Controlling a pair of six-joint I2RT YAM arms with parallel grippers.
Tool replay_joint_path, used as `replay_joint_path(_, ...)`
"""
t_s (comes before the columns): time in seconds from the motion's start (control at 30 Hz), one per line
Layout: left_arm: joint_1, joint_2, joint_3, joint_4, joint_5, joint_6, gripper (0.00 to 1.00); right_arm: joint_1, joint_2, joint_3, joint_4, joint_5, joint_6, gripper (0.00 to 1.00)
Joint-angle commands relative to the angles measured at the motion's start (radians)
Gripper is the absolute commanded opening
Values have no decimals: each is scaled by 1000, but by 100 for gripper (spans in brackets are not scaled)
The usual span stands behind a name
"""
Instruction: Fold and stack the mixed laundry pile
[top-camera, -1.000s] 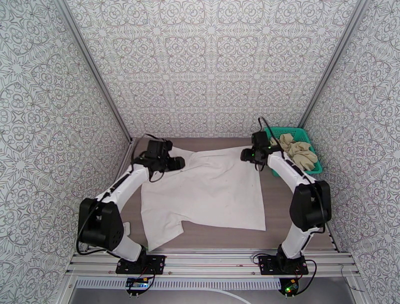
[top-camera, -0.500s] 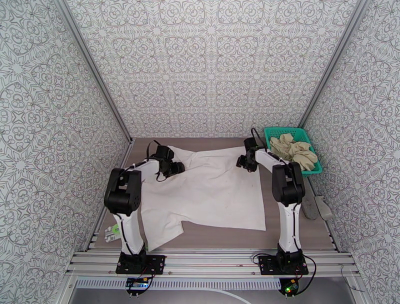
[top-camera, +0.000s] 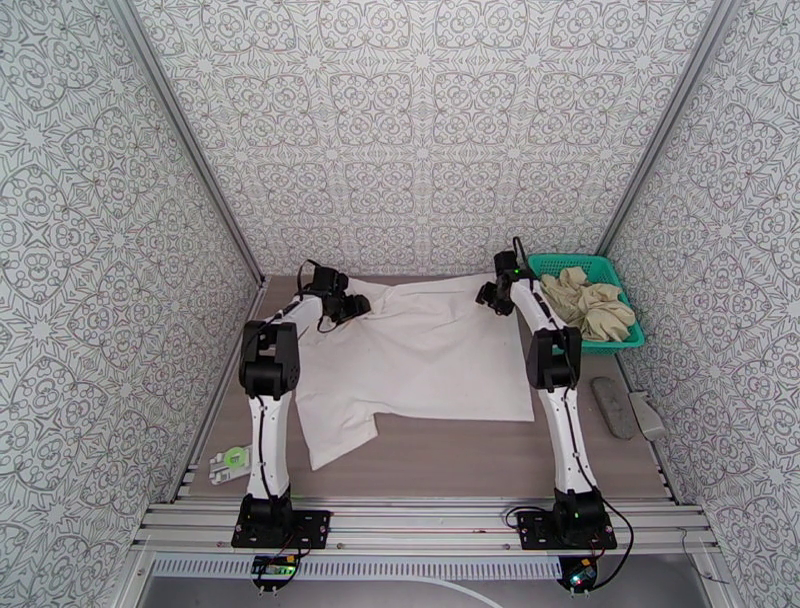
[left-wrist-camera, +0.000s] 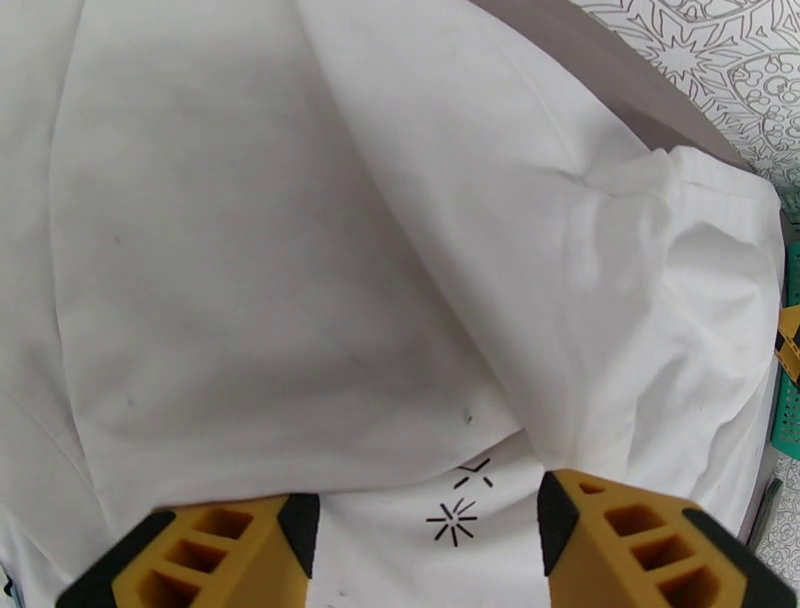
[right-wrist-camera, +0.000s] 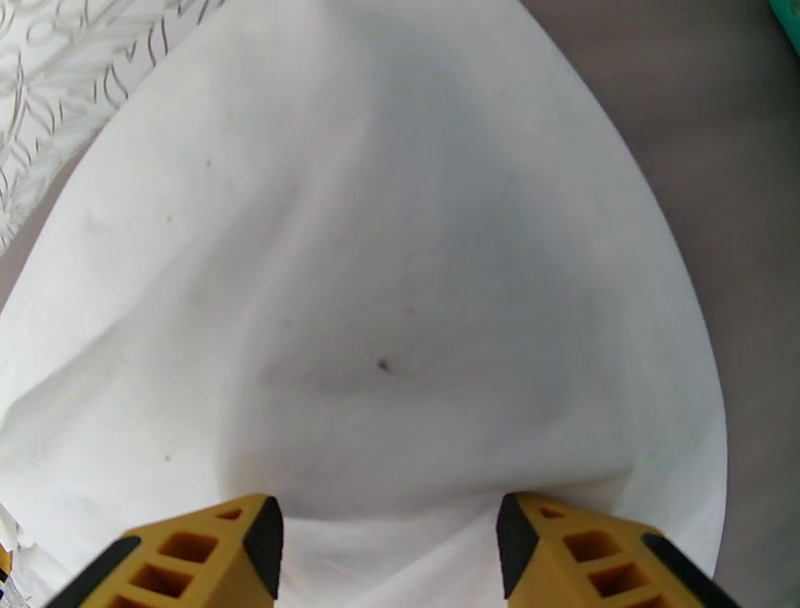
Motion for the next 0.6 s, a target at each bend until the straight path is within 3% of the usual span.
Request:
replay_joint_path(0.0, -3, -14, 27, -94, -3, 36, 65, -7, -26, 34, -81, -13, -10, 62)
replay_joint_path(0.07, -11, -104, -25, -86, -17, 48, 68, -4, -131, -74, -38, -17, -27, 62)
replay_joint_path(0.23, -38, -435, -290, -37, -79, 41, 74, 14, -505, -570, 188, -19, -27, 62)
replay_joint_path(0.4, -49, -793, -700, 1, -131, -37, 74, 19, -867, -1078, 369, -58, 1, 63)
replay_joint_path(0.57, -25, -1083, -1021, -98, -228, -145, 74, 7, -1144, -1446, 394, -77, 5, 63)
